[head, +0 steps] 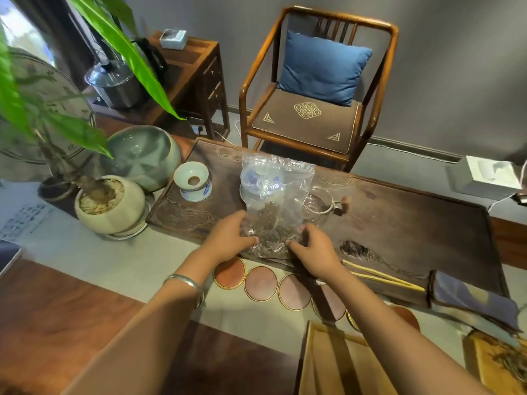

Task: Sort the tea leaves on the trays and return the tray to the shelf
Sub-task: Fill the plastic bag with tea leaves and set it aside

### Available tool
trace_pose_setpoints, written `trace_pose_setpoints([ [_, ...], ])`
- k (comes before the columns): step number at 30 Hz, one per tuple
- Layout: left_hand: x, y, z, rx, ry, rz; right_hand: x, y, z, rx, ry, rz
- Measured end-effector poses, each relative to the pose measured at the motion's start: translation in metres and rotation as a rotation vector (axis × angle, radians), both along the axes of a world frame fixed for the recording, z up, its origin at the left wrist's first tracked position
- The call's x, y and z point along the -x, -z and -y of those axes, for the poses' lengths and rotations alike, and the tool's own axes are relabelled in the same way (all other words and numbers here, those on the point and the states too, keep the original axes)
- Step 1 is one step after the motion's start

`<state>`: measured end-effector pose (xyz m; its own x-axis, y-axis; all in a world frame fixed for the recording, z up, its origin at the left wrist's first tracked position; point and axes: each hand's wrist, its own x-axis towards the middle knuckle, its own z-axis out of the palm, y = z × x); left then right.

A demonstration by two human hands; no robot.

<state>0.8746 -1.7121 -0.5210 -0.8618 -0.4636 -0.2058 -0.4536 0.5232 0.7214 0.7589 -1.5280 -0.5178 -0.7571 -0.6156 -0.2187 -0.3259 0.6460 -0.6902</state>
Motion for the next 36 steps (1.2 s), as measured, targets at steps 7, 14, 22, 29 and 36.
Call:
trace_pose_setpoints([
  [7,-0.029,-0.038,-0.030,-0.290,-0.083,-0.100,-0.027,-0.048,-0.037,0.213,0.007,0.182],
  [14,-0.099,-0.097,-0.108,-0.587,0.034,-0.076,-0.091,-0.106,-0.139,0.254,-0.100,0.180],
  [22,-0.153,-0.089,-0.197,-0.711,0.099,0.144,-0.140,-0.116,-0.239,0.150,-0.125,0.173],
  [29,-0.149,-0.086,-0.219,-0.720,0.223,0.147,-0.061,-0.153,-0.238,0.222,0.039,0.033],
  [36,-0.146,-0.096,-0.224,-0.714,0.301,0.123,-0.026,-0.159,-0.191,0.016,-0.326,0.329],
])
